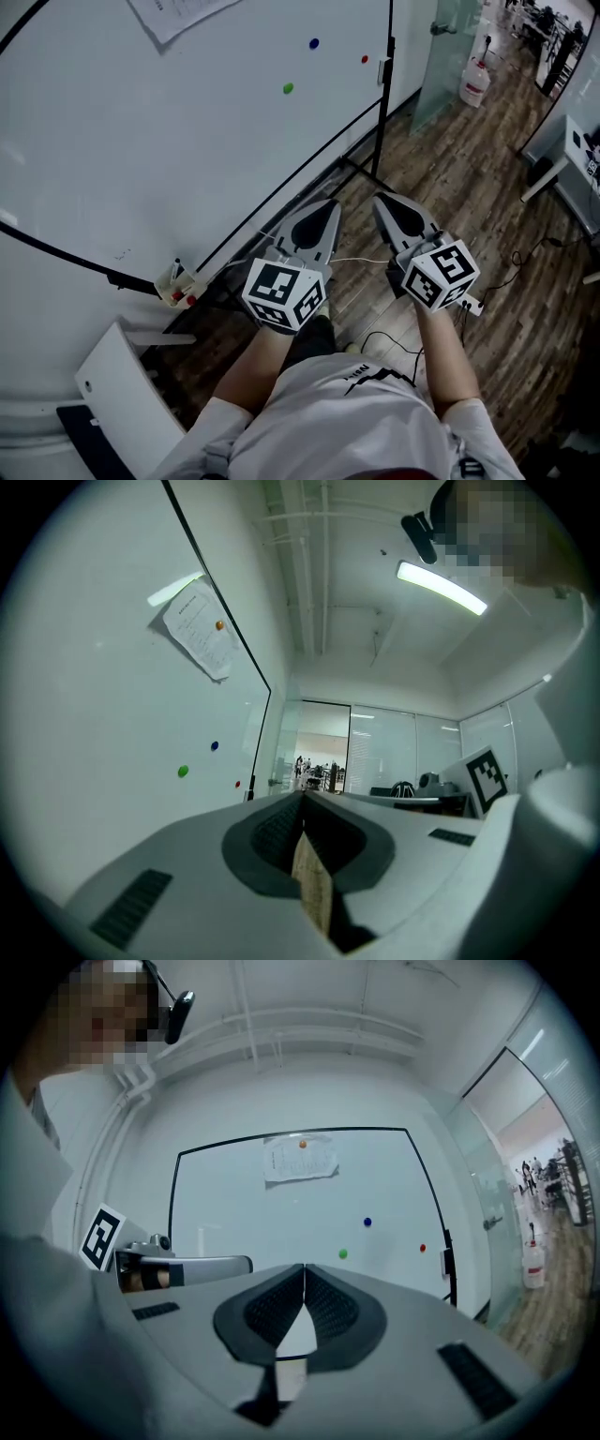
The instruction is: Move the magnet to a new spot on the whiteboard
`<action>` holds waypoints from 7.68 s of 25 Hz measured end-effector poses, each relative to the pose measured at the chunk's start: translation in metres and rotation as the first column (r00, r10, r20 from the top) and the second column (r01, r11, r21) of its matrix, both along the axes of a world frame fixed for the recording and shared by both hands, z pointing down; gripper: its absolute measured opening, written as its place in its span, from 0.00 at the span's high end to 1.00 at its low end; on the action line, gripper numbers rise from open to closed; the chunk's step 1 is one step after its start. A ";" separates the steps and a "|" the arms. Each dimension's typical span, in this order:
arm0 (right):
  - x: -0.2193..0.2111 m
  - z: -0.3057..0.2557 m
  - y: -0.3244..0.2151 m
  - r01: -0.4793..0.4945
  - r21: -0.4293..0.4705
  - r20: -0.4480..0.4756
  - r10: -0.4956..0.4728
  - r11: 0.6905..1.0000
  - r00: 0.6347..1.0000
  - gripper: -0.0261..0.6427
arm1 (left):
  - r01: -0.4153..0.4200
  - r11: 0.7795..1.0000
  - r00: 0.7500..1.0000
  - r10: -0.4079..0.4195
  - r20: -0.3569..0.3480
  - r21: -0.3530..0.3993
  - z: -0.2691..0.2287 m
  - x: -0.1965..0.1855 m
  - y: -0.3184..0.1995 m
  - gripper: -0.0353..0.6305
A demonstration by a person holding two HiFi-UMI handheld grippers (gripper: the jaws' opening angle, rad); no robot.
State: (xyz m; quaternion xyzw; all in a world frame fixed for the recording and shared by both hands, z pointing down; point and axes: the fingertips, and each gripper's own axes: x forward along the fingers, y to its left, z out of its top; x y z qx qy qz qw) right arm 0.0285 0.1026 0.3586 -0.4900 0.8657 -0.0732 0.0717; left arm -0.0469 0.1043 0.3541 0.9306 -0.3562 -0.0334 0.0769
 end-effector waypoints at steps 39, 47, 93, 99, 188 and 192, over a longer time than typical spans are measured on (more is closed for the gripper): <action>0.138 0.030 -0.421 -0.057 -0.017 0.014 0.057 0.998 0.998 0.94 | -0.045 0.999 0.999 0.045 0.005 0.007 0.042 0.158 -0.379 0.93; 0.165 0.061 -0.483 0.007 -0.039 0.016 -0.006 0.999 1.000 0.89 | 0.067 0.998 0.998 -0.067 0.020 -0.005 0.061 0.183 -0.434 0.93; 0.182 0.108 -0.566 0.037 -0.069 0.026 -0.035 0.997 0.999 0.77 | 0.145 0.989 0.988 -0.142 0.053 -0.042 0.083 0.197 -0.477 0.93; 0.185 0.087 -0.539 0.047 -0.071 0.072 -0.042 0.996 0.997 0.77 | 0.127 0.991 0.991 -0.125 0.053 -0.035 0.079 0.200 -0.468 0.93; -0.120 -0.271 -0.373 0.198 0.380 -0.335 -0.065 0.904 0.940 0.77 | 0.119 0.946 0.992 -0.128 0.010 0.302 -0.171 -0.045 -0.297 0.93; -0.119 -0.270 -0.372 0.199 0.377 -0.324 -0.072 0.905 0.943 0.77 | 0.119 0.948 0.992 -0.128 0.011 0.295 -0.168 -0.046 -0.298 0.93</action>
